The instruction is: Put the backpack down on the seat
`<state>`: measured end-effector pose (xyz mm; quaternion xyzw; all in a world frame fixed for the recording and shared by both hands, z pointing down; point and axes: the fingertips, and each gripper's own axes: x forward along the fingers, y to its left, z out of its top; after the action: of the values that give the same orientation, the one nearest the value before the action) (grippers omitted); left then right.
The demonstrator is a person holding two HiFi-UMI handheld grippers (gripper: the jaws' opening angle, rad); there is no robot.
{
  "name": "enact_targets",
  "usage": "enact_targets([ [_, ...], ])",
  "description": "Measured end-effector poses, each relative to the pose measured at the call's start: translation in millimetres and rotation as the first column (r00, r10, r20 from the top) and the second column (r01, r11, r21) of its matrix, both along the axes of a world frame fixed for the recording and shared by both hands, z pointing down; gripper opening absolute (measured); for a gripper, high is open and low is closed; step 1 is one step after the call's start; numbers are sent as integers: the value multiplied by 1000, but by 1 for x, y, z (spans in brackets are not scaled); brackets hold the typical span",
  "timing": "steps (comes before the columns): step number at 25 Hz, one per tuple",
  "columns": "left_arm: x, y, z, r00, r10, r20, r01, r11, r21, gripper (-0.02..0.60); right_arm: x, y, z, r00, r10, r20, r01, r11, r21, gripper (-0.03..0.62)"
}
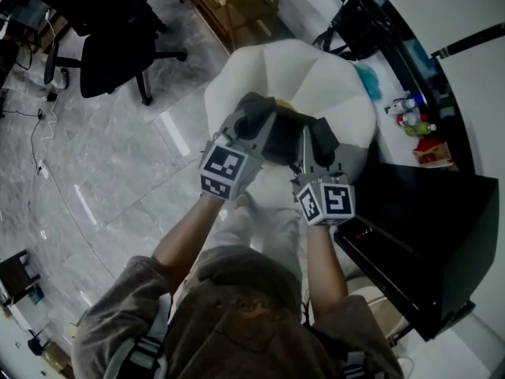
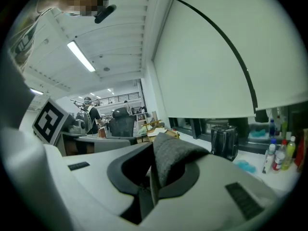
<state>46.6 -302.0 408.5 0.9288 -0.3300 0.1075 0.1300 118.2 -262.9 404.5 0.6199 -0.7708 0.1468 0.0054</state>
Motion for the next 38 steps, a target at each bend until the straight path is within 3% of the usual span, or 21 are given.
enact_targets([
  [17, 33, -73, 82, 999, -50, 10, 50, 999, -20, 34, 38, -79, 79, 1000, -19, -8, 19, 1000, -11, 31],
  [38, 69, -101, 126, 998, -59, -18, 60, 995, 77, 34, 68, -104, 131, 999, 2, -33, -1, 999, 43, 32],
])
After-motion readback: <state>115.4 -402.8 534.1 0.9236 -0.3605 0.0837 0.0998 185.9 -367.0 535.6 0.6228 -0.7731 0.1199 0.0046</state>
